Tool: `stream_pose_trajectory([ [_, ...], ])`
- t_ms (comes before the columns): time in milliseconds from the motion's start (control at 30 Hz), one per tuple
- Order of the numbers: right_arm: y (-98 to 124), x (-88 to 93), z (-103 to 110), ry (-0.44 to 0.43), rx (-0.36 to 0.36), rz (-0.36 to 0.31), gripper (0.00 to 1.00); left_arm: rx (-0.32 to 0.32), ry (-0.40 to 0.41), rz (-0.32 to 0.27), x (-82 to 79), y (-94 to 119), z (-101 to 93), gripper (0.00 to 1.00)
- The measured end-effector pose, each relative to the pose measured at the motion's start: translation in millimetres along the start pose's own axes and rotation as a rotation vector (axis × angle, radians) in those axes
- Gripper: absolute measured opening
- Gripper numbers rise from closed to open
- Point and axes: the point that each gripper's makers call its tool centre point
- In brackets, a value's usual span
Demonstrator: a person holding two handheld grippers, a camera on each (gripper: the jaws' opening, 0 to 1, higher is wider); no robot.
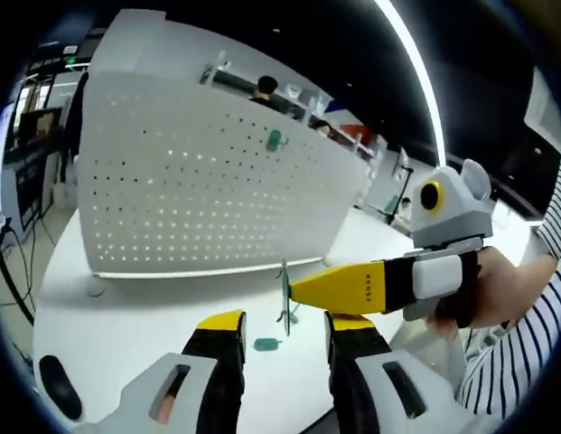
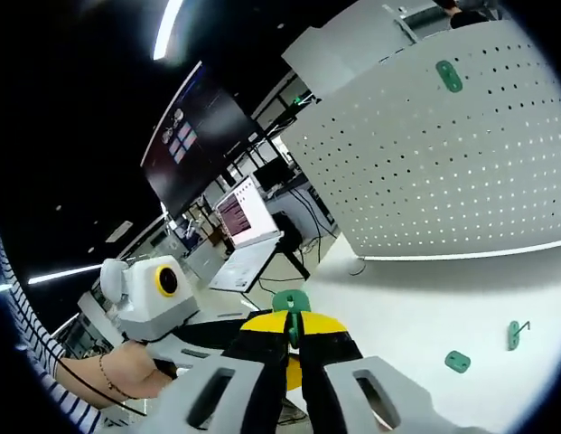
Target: Insert the hook assembly into the mounting plate slot until the hook locks in place.
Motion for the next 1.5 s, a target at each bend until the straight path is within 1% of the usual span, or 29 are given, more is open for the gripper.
stream_pose_trajectory([
  [100, 1.4, -3.5, 1.3, 0.036, -0.002, -0.005, 0.00, -0.007, -0.007, 0.012, 2.3, -0.4, 1.2, 0.55],
  [233, 1.7, -7.2, 4.1, 0.099, -0.007, -0.004, 0.00, -0.001, -0.012, 0.014, 3.5, 0.7, 0.0, 0.58],
  [267, 1.6, -7.3, 4.7, 0.103, -0.007, -0.002, 0.00, -0.002, -0.015, 0.012, 3.5, 1.0, 0.0, 0.60],
  [400, 1.4, -7.6, 5.2, 0.111, -0.010, -0.002, 0.00, 0.000, -0.015, -0.001, 2.0, 1.3, -1.6, 0.73],
  [467, 1.6, -7.5, 4.9, 0.125, -0.009, 0.000, 0.00, 0.009, -0.021, -0.007, 0.6, 2.1, -4.3, 0.74],
  [533, 2.0, -7.9, 4.7, 0.124, -0.010, -0.002, 0.00, 0.014, -0.023, -0.006, 0.6, 2.3, -4.5, 0.72],
  [633, 3.3, -9.3, -0.1, 0.151, 0.008, -0.001, 0.00, 0.019, -0.001, -0.007, 1.4, 2.0, -4.7, 0.80],
  [800, 5.3, -9.3, -4.9, 0.185, 0.019, 0.006, 0.00, 0.029, -0.008, -0.003, 2.7, 2.5, -7.1, 0.88],
  [900, 6.2, -9.3, -7.3, 0.186, 0.023, 0.004, 0.00, 0.043, -0.006, -0.010, 1.1, 2.3, -10.6, 0.94],
  [967, 7.0, -9.8, -8.7, 0.178, 0.023, 0.001, 0.00, 0.056, 0.007, -0.015, 0.1, 2.5, -13.0, 0.96],
  [1033, 7.6, -11.9, -8.0, 0.154, 0.013, -0.013, 0.00, 0.055, 0.023, -0.026, -1.5, 3.2, -12.5, 0.96],
  [1100, 7.7, -12.8, -8.3, 0.175, 0.022, -0.013, 0.00, 0.055, 0.033, -0.032, -2.2, 3.6, -12.6, 0.97],
  [1300, 7.2, -15.8, -7.1, 0.188, 0.022, -0.026, 0.00, 0.058, 0.047, -0.042, -3.8, 4.3, -14.4, 1.00],
  [1400, 8.0, -18.7, -7.7, 0.178, 0.027, -0.041, 0.00, 0.064, 0.054, -0.043, -4.4, 4.6, -16.9, 1.00],
  [1500, 8.3, -21.5, -7.2, 0.198, 0.033, -0.052, 0.00, 0.070, 0.060, -0.045, -5.6, 4.6, -18.9, 1.00],
])
Point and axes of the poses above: the point that each gripper's makers call its tool centre point, and the gripper's own axes: y roughly backward along the fingers, z roughly to its left, x roughly out of its underside, and after that the axes turned 13 degrees about y, right-handed
